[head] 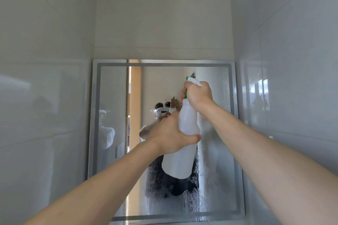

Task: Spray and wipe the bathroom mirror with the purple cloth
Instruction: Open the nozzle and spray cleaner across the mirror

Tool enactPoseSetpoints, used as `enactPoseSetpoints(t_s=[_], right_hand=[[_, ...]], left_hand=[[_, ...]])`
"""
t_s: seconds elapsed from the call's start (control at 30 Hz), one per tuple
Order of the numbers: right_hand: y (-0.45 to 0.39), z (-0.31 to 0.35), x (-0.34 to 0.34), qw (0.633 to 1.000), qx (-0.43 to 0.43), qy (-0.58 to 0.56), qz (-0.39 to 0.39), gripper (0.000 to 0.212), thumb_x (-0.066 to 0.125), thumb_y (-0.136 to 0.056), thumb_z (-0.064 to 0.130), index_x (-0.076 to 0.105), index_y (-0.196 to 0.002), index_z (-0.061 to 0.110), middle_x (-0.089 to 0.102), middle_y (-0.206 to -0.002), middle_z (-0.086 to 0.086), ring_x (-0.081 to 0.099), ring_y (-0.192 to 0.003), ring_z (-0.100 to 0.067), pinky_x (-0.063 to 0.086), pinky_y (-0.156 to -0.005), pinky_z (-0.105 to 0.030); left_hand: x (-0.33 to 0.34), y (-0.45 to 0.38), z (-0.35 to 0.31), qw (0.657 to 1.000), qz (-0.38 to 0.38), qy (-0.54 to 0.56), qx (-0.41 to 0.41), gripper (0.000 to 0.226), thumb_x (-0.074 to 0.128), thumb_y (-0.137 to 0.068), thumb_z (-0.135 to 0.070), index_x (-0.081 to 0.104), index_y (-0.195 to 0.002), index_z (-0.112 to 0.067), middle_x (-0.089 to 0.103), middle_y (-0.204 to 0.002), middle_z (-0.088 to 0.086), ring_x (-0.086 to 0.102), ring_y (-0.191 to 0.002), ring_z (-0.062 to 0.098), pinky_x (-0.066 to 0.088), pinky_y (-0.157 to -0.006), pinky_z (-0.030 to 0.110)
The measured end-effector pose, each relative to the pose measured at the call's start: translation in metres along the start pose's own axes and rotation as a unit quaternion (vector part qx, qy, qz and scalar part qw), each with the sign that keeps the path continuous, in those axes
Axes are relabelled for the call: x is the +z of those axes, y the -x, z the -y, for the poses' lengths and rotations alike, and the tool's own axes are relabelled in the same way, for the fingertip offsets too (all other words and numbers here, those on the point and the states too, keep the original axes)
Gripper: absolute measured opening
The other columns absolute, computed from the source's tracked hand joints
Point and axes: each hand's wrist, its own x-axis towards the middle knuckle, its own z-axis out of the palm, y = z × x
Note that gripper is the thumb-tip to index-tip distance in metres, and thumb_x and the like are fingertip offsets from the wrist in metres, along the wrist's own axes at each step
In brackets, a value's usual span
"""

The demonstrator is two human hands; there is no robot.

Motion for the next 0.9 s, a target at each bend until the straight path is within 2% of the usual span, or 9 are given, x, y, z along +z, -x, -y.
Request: enactPoseSetpoints(t_s=[0.1,0.27,0.37,0.43,0.5,0.6,0.7,0.8,0.9], right_hand=[[-0.001,0.003,0.0,1.0,-0.002,0.026,0.004,0.013,0.052,-0.082,0.022,0.057,-0.072,0.014,0.06,-0.061,-0.003,0.055,-0.055,-0.023,0.047,-0.066,-0.032],[-0.006,0.015,0.007,0.999,-0.009,-0.028,0.031,0.018,0.056,-0.085,0.02,0.063,-0.073,0.008,0.068,-0.069,-0.008,0.064,-0.06,-0.023,0.054,-0.068,-0.034],[-0.006,0.023,0.02,0.996,0.004,-0.076,0.053,0.016,0.058,-0.087,0.012,0.061,-0.072,0.007,0.067,-0.07,-0.012,0.064,-0.065,-0.029,0.055,-0.07,-0.039],[-0.004,0.025,0.028,0.994,0.015,-0.092,0.064,0.015,0.059,-0.086,0.01,0.061,-0.071,0.006,0.066,-0.068,-0.013,0.064,-0.064,-0.03,0.056,-0.07,-0.041],[0.0,0.025,0.036,0.992,0.023,-0.096,0.074,0.013,0.059,-0.084,0.011,0.063,-0.073,0.005,0.067,-0.068,-0.013,0.065,-0.063,-0.031,0.057,-0.069,-0.041],[0.005,0.023,0.045,0.99,0.034,-0.106,0.085,0.012,0.058,-0.083,0.012,0.063,-0.075,0.004,0.066,-0.069,-0.014,0.065,-0.063,-0.031,0.057,-0.064,-0.039],[0.008,0.022,0.05,0.989,0.035,-0.107,0.095,0.011,0.055,-0.086,0.01,0.061,-0.077,0.005,0.063,-0.074,-0.013,0.062,-0.06,-0.03,0.062,-0.064,-0.046],[0.01,0.021,0.052,0.994,0.03,-0.068,0.084,0.01,0.054,-0.085,0.011,0.057,-0.078,0.005,0.062,-0.073,-0.012,0.059,-0.055,-0.029,0.057,-0.056,-0.037],[0.011,0.02,0.054,0.996,0.014,-0.044,0.072,0.01,0.053,-0.085,0.012,0.057,-0.076,0.008,0.061,-0.071,-0.009,0.058,-0.059,-0.028,0.052,-0.058,-0.033]], left_hand=[[-0.001,0.0,-0.002,1.0,0.002,0.014,0.007,0.07,0.074,-0.058,-0.072,0.051,-0.116,-0.041,0.069,-0.103,-0.018,0.069,-0.096,0.009,0.06,-0.084,0.042],[-0.012,-0.001,-0.004,1.0,-0.025,-0.006,-0.002,0.079,0.073,-0.058,-0.076,0.048,-0.119,-0.031,0.066,-0.105,-0.014,0.067,-0.096,0.013,0.06,-0.081,0.044],[-0.022,0.005,-0.002,0.999,-0.043,-0.002,-0.006,0.054,0.08,-0.067,-0.067,0.048,-0.102,-0.039,0.064,-0.097,-0.018,0.065,-0.09,0.006,0.058,-0.078,0.037],[-0.028,0.01,0.003,0.999,-0.05,0.005,-0.012,0.047,0.082,-0.071,-0.062,0.047,-0.092,-0.038,0.064,-0.093,-0.018,0.065,-0.087,0.005,0.059,-0.078,0.037],[-0.031,0.015,0.008,0.998,-0.054,0.01,-0.021,0.051,0.08,-0.066,-0.067,0.051,-0.097,-0.039,0.067,-0.097,-0.017,0.067,-0.09,0.009,0.06,-0.081,0.041],[-0.036,0.021,0.013,0.998,-0.055,0.004,-0.036,0.069,0.073,-0.057,-0.073,0.052,-0.11,-0.034,0.067,-0.102,-0.014,0.068,-0.094,0.015,0.06,-0.082,0.043],[-0.039,0.026,0.015,0.998,-0.051,0.007,-0.043,0.06,0.073,-0.058,-0.07,0.049,-0.103,-0.038,0.067,-0.101,-0.014,0.068,-0.094,0.016,0.06,-0.083,0.044],[-0.04,0.03,0.017,0.998,-0.049,0.02,-0.039,0.052,0.076,-0.062,-0.066,0.047,-0.095,-0.039,0.067,-0.1,-0.016,0.068,-0.093,0.013,0.06,-0.083,0.044],[-0.039,0.032,0.018,0.997,-0.054,0.029,-0.036,0.053,0.08,-0.065,-0.064,0.047,-0.101,-0.041,0.065,-0.101,-0.018,0.067,-0.095,0.012,0.059,-0.085,0.043]])
